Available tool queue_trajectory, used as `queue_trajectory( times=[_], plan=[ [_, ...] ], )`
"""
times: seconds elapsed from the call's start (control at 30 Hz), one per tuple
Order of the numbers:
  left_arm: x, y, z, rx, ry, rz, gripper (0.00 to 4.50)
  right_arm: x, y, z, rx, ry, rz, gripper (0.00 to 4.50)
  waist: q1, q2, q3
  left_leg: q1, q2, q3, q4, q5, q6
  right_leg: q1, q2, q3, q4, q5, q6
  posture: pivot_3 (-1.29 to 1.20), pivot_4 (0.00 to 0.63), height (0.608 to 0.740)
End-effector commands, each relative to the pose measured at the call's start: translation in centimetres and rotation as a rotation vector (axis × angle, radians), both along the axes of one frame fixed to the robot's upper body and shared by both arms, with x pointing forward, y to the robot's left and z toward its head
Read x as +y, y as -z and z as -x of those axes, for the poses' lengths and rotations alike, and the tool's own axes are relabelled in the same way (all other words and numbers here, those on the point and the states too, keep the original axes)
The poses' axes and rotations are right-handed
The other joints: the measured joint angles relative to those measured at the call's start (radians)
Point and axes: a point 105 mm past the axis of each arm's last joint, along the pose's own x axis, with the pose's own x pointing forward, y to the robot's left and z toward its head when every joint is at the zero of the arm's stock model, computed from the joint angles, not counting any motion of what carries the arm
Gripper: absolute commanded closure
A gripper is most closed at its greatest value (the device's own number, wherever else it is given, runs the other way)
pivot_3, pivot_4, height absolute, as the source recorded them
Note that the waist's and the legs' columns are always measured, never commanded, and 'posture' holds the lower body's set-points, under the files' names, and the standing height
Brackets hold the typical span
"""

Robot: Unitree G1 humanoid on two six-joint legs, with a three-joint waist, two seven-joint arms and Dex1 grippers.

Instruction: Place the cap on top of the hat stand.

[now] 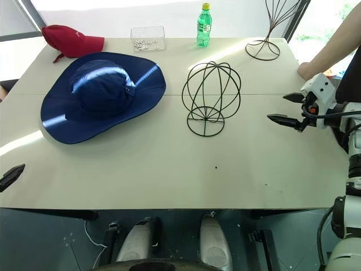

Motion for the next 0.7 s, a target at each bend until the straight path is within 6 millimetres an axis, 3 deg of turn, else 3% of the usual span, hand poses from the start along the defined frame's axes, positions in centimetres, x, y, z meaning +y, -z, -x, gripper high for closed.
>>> queue_trajectory(
  times=[0.03,0.3,0.4,0.53,0.7],
  plan=[
    [0.0,-1.4,-0.1,-0.045,0.018,-0.035,0.07,-0.2,-1.4,0.0,-0.059,-0.004,0.0,0.0,0.0,0.0,0.0,0.0,0.0,0.0,0.0,0.0,0.0,0.0,0.0,0.0,0.0,0.0,0.0,0.0,0.15,0.739],
    [0.4,-2.5,-0.9,-0.08,0.005,-0.024,0.07,-0.5,-1.1,0.1,-0.056,0.006,-0.012,0.0,0.0,0.0,0.0,0.001,0.0,0.0,0.002,0.0,0.0,0.0,0.0,0.0,0.003,0.0,0.0,0.0,0.15,0.739],
    [-0.5,-3.6,-1.7,-0.103,0.06,-0.038,0.07,-0.6,-1.5,0.3,-0.05,0.007,-0.035,0.0,0.0,0.0,0.0,0.001,0.0,0.0,0.002,0.0,0.0,0.0,0.0,0.0,0.004,0.0,0.0,0.0,0.15,0.739],
    [-3.1,-6.0,-3.3,-0.14,0.197,-0.076,0.07,-0.4,-3.2,0.5,-0.079,-0.004,-0.037,0.0,0.002,0.0,0.0,0.001,0.0,0.0,0.002,0.001,-0.001,0.001,0.001,0.0,0.005,0.0,0.0,0.0,0.15,0.739],
    [-9.3,-7.9,-5.6,-0.104,0.518,-0.213,0.07,2.3,-5.2,4.2,-0.046,-0.16,-0.047,0.0,0.008,0.003,0.001,0.001,0.0,0.0,0.002,0.001,-0.001,0.001,0.001,0.0,0.006,0.0,0.001,0.0,0.15,0.739]
  ],
)
